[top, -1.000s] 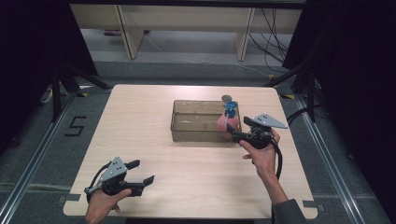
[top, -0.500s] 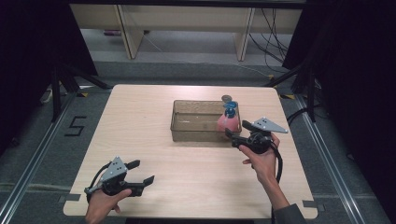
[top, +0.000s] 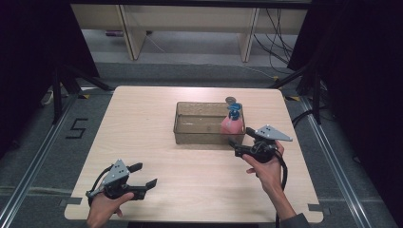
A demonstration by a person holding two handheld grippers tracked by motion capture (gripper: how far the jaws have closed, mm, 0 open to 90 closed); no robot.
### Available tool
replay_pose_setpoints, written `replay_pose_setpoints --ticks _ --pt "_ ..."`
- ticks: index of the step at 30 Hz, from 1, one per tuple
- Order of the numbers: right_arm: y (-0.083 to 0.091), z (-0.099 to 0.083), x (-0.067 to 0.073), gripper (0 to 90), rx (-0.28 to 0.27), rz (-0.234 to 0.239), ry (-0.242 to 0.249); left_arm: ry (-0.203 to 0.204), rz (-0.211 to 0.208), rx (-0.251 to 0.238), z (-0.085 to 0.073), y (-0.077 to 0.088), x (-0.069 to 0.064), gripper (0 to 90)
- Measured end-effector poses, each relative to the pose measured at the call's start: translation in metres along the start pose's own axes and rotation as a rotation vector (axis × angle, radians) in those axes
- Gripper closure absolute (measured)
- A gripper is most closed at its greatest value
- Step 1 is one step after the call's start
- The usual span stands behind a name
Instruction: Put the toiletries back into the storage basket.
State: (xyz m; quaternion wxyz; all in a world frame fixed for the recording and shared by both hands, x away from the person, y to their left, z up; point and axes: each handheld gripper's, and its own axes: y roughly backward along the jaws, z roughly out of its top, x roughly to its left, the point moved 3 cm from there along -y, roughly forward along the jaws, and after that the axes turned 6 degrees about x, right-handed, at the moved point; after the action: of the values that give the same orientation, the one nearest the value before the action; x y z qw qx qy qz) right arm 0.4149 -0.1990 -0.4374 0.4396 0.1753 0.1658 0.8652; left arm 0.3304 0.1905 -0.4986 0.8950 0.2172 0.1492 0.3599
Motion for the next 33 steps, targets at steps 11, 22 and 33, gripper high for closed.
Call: replay_pose_setpoints --ticks 11,22,33 --pt "0.005 -0.01 0.006 16.7 0.003 0.027 0.02 -0.002 -0.001 0.004 0.0 0.0 0.0 16.9" --pt "0.01 -0.022 0.011 16.8 0.024 0.044 0.021 0.0 -0.006 -0.001 0.0 -0.001 0.0 16.9" --pt "0.015 -0.027 0.007 16.7 0.026 0.038 0.042 0.001 -0.008 -0.002 -0.001 -0.001 -0.001 16.9"
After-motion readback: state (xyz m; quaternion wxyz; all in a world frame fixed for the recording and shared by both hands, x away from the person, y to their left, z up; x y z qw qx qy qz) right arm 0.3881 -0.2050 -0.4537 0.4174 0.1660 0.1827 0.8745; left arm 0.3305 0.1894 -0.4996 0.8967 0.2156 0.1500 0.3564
